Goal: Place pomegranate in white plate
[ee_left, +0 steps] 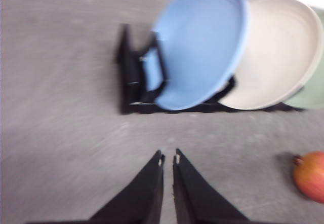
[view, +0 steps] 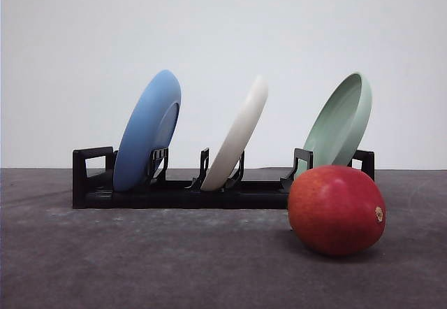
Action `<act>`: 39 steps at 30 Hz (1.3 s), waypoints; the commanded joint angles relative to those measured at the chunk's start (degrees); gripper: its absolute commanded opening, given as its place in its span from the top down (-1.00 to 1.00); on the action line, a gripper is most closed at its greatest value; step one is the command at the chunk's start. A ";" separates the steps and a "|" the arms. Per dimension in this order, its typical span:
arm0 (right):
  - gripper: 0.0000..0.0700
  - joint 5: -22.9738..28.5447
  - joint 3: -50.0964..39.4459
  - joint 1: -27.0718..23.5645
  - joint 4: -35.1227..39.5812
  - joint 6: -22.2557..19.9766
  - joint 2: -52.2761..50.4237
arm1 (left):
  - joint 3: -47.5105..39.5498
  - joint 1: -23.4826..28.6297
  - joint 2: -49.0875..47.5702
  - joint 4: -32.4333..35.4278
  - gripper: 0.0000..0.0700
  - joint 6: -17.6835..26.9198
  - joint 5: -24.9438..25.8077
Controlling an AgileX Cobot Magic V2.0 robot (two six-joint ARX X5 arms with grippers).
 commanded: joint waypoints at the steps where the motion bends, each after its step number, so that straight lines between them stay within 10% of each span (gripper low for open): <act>1: 0.98 -0.24 0.83 1.00 2.47 -2.84 0.90 | 1.18 -1.85 2.08 2.39 0.97 1.04 0.30; 16: 0.85 -0.24 0.83 9.52 8.00 -12.74 3.06 | 1.83 -14.14 9.85 11.10 0.87 11.90 0.30; 21: 0.03 -0.24 0.84 9.54 8.00 -12.91 3.04 | 2.05 -14.94 9.76 12.68 -0.11 11.86 0.30; 39: 0.03 -0.28 0.90 9.54 8.00 -12.49 3.02 | 2.15 -29.94 20.14 25.41 -0.11 20.35 -5.40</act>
